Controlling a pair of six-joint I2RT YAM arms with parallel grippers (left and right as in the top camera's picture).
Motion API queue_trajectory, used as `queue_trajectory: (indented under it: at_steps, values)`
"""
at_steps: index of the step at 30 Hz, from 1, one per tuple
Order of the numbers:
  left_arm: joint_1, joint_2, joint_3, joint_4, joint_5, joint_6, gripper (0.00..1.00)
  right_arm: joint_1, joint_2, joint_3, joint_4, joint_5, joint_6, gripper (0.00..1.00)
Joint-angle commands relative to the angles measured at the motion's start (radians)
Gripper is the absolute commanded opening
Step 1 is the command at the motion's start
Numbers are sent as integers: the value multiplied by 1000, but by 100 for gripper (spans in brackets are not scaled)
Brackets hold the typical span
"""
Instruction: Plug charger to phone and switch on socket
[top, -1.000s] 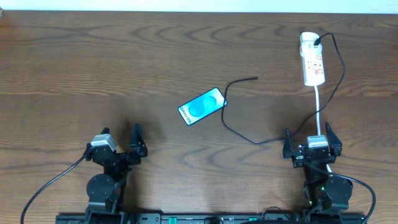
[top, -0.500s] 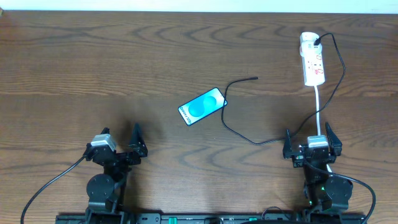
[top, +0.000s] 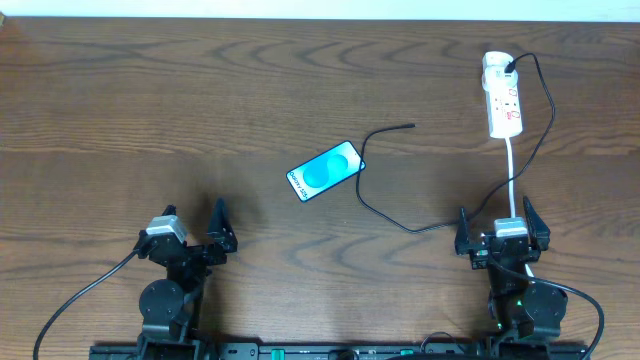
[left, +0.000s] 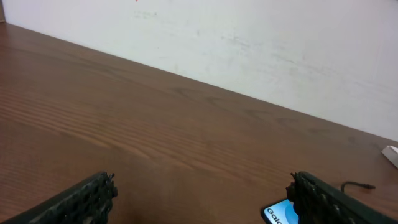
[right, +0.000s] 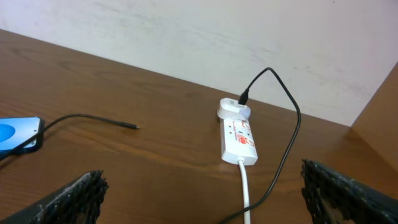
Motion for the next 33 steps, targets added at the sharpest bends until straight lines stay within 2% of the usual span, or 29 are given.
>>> queue_trajectory:
  at_steps: [1,7,14,18,25,33]
  values:
    - [5,-6,-16,-42,-9,13,92,-4,-9,-1,-5,5,-11,99]
    - [5,-6,-16,-42,-8,12,92,-4,-9,-1,-5,5,-11,99]
    - [5,0,-16,-34,160,-3,93,-4,-9,-1,-5,5,-11,99]
    - [5,63,0,-39,262,-3,93,-4,-9,-1,-5,5,-11,99]
    - [5,335,158,-57,330,25,92,-4,-9,-1,-5,5,-11,99]
    - [3,741,540,-237,326,164,93,-4,-9,-1,-5,5,-11,99]
